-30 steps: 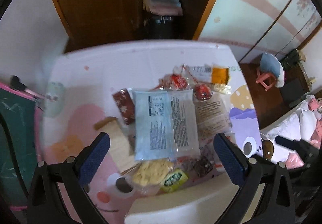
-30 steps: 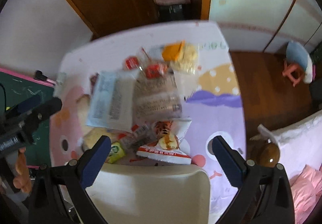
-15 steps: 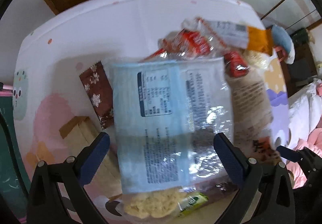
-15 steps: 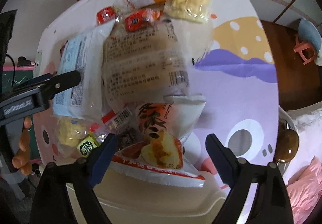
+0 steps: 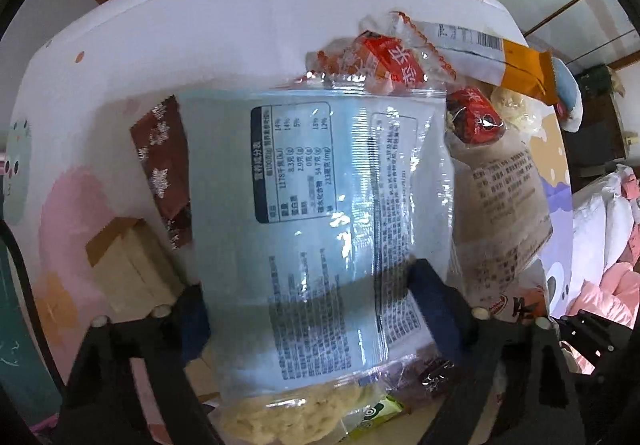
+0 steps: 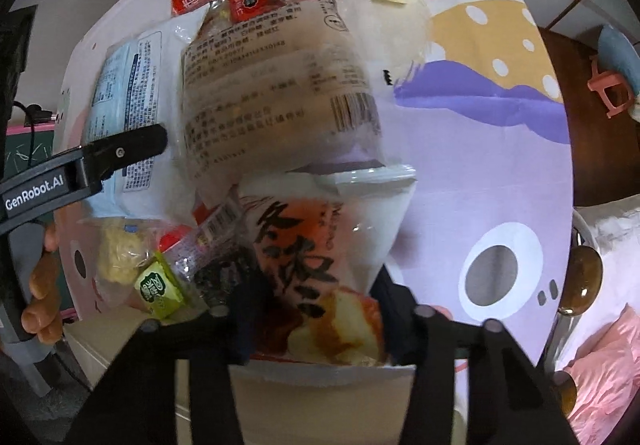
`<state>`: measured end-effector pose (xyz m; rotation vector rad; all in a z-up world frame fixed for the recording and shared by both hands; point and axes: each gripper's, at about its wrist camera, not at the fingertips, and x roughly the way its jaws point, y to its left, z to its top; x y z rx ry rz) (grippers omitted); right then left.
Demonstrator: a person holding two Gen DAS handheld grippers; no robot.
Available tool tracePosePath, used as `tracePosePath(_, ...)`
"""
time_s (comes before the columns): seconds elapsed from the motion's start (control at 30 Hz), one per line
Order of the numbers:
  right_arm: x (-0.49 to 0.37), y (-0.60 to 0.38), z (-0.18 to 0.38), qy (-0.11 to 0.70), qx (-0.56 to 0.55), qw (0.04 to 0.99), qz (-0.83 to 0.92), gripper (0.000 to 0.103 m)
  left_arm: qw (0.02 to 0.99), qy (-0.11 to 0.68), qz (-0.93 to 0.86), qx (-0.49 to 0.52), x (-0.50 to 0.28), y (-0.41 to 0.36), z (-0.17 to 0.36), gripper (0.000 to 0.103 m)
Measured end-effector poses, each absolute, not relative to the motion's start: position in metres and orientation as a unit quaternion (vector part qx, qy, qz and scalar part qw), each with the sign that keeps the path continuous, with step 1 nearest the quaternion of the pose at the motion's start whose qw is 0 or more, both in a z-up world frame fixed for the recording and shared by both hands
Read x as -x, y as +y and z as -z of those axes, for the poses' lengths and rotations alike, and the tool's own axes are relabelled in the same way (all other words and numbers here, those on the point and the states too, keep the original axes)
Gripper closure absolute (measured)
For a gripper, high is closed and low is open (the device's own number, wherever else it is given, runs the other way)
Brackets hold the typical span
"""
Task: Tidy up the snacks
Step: 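Grasp the blue-white pack with the left gripper while the right grasps the bread bag, then lower the blue-white pack into the tray with the left gripper while the right places the bread bag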
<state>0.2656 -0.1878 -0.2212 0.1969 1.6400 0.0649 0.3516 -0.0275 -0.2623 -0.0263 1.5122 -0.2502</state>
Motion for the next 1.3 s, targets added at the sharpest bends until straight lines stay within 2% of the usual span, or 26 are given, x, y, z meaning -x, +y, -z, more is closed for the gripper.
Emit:
tracePosePath(0.1,-0.265,-0.190,0.219,0.728,-0.088,0.679,-0.027,0.061,0.730,0.674,0.112,0.016,-0.349,-0.027,0.249,0.045)
tracePosePath(0.2,-0.261,-0.196,0.214,0.723,-0.089,0.685,-0.028,0.062,0.739,0.664,0.113,0.027,-0.346,-0.025,0.236,0.059)
tracePosePath(0.3,-0.259,-0.198,0.200,0.711,-0.090,0.696,-0.029,0.062,0.749,0.654,0.105,0.016,-0.341,-0.025,0.223,0.066)
tracePosePath(0.53,-0.246,-0.216,0.151,0.665,-0.112,0.737,-0.042,0.062,0.783,0.614,0.092,0.032,-0.315,-0.012,0.168,0.068)
tracePosePath(0.9,-0.213,-0.197,0.061,0.586,-0.099,0.802,-0.069,0.062,0.850,0.516,0.101,0.031,-0.217,0.032,0.019,0.068)
tracePosePath(1.13,-0.157,-0.185,0.012,0.553,-0.065,0.826,-0.093,0.062,0.856,0.502,0.116,0.037,-0.141,0.039,-0.010,0.068)
tracePosePath(1.3,-0.116,-0.176,0.002,0.539,-0.047,0.834,-0.109,0.062,0.851,0.511,0.117,0.035,-0.095,0.034,0.002,0.067)
